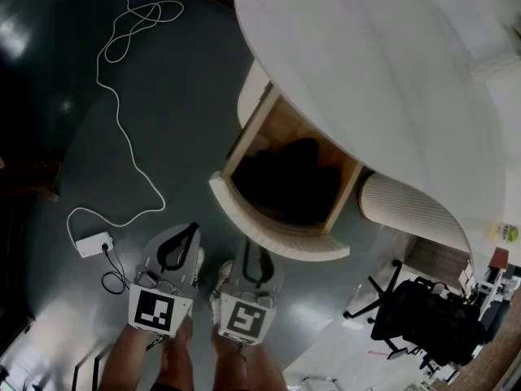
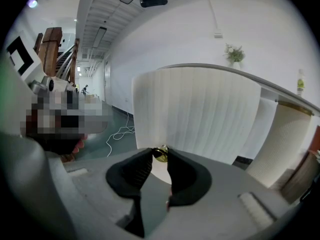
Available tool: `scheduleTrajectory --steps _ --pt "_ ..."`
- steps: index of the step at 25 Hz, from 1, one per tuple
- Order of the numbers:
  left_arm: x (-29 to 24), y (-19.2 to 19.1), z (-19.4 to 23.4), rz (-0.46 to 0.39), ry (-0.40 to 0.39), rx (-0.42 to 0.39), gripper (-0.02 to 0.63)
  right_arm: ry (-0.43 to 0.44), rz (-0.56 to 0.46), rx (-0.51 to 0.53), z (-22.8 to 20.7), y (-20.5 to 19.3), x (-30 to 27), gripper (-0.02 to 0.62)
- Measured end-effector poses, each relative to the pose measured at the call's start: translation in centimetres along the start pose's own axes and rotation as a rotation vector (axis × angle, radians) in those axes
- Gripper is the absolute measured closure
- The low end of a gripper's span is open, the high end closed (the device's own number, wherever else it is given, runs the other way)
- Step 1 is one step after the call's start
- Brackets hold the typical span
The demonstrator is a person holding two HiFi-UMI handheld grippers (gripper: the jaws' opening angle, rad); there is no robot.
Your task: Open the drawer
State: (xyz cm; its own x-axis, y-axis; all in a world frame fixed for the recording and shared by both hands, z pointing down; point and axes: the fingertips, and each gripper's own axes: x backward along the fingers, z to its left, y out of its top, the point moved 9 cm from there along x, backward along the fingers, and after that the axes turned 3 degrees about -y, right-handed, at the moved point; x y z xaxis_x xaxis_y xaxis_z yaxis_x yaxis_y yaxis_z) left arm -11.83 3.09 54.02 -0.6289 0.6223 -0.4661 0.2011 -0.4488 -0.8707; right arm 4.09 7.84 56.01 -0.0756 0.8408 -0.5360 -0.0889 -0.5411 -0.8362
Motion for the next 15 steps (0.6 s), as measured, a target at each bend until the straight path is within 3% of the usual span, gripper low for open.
scheduleTrajectory --steps 15 --pt "1.6 -0.2 0.0 -0.001 0.006 0.0 0.595 0.002 -0.013 -0.032 -0.2 -0.3 -0.1 0.489"
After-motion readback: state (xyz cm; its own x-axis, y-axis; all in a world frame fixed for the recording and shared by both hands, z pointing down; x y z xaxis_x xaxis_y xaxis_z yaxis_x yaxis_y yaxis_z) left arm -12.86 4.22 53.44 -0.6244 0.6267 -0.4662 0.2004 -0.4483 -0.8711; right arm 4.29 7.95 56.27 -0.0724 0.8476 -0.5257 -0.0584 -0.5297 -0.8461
